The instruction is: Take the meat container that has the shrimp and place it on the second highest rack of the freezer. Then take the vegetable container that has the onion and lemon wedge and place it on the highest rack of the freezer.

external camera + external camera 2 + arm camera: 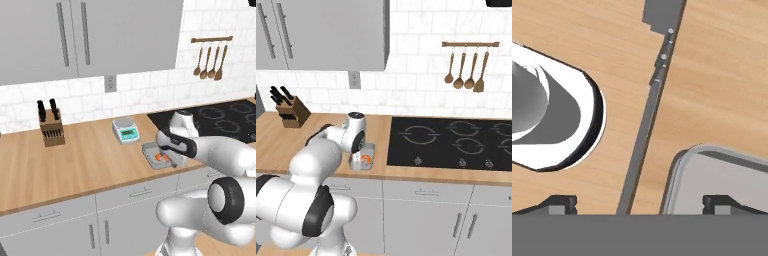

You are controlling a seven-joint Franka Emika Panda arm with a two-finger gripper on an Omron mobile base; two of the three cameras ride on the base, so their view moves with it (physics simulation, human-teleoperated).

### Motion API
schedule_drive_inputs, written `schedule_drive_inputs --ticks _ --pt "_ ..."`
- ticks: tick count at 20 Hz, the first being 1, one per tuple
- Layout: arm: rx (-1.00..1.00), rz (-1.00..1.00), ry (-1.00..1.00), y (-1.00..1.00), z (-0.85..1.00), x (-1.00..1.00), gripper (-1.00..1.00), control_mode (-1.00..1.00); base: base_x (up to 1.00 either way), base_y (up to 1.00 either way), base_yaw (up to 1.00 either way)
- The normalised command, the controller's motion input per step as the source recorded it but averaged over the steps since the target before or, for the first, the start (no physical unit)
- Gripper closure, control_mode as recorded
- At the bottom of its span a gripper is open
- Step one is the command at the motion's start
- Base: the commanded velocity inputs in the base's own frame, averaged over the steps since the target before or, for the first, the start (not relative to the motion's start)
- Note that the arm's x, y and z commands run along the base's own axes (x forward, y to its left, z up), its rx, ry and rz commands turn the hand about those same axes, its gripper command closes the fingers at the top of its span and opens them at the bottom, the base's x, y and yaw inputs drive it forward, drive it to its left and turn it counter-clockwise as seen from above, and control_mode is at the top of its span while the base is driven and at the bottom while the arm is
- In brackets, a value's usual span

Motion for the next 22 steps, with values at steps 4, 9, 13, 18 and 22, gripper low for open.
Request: schedule_drive_inputs --ticks 4,9,13,18,22 --pt "0.0 0.05 0.03 0.0 -0.25 0.32 -1.0 -1.0 0.0 0.0 0.0" --pt "0.0 0.02 -0.01 0.0 -0.34 0.2 -1.0 -1.0 0.0 0.0 0.0" --pt "0.0 0.01 -0.02 0.0 -0.33 0.16 -1.0 -1.0 0.0 0.0 0.0" --pt "0.0 0.0 0.0 0.02 -0.26 0.15 -1.0 -1.0 0.0 0.0 0.0" --pt "0.0 0.0 0.0 0.02 -0.22 0.18 -1.0 -1.0 0.0 0.0 0.0"
